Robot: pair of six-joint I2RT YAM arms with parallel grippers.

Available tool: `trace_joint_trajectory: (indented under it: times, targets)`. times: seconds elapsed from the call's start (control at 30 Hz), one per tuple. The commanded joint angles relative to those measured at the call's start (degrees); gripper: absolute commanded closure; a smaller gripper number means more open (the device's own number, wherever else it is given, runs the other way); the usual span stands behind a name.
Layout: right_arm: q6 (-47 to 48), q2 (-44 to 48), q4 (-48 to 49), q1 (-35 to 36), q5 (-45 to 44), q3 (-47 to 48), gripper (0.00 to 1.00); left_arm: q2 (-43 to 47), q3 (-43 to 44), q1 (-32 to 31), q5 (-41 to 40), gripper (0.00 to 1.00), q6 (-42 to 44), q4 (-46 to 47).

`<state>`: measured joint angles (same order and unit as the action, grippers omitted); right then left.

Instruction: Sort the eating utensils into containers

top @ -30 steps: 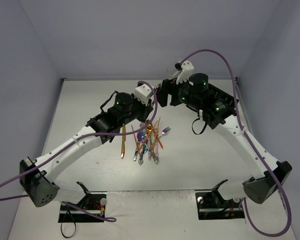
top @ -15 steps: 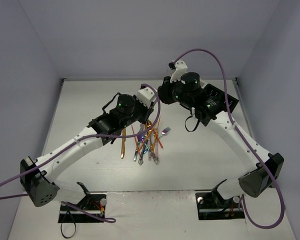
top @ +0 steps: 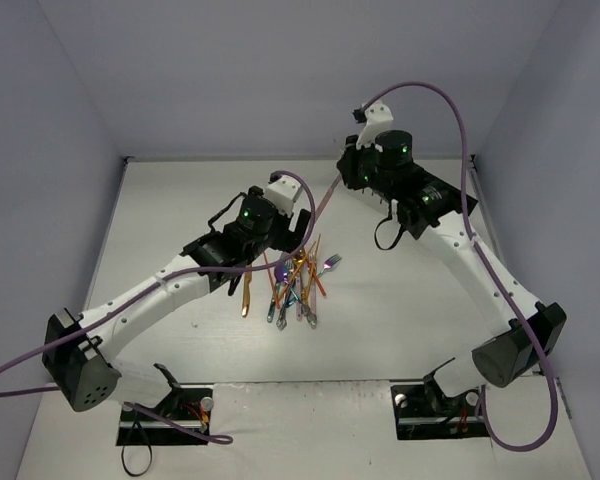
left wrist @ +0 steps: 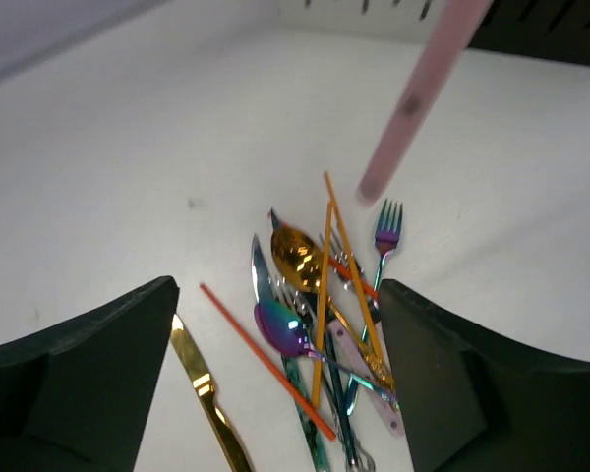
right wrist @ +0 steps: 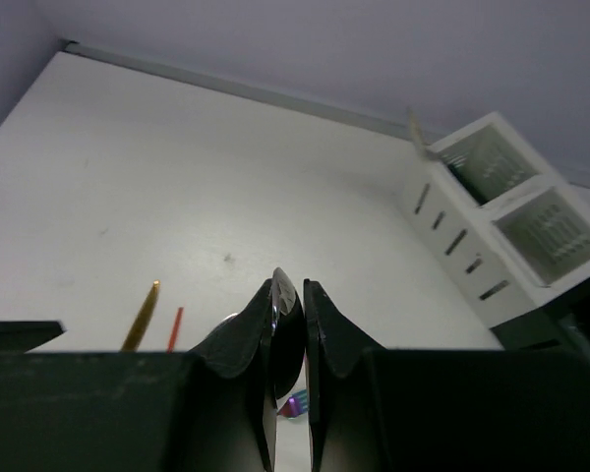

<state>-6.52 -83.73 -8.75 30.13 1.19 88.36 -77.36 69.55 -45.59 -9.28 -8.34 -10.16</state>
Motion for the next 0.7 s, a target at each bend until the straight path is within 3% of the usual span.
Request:
trace_joint_trajectory:
  times: [0.0,0.33,0.67]
  targets:
    - [7.55,-4.38,4.71,-5.72,-6.13,10.16,1.00,1.25,-0.98,5.44,-4.28,0.18,-11.96,-9.85]
    - [18.17,-21.23,6.56,-12.27,-14.48,30.10,1.00,8.65,-11.94,11.69,-0.47,0.18,-20.01,-16.83]
    - [21.23,-37.10,8.14,-14.92,-15.19,43.15,1.00,10.04,-13.49,12.72,1.73,0.18,-20.84,-19.11]
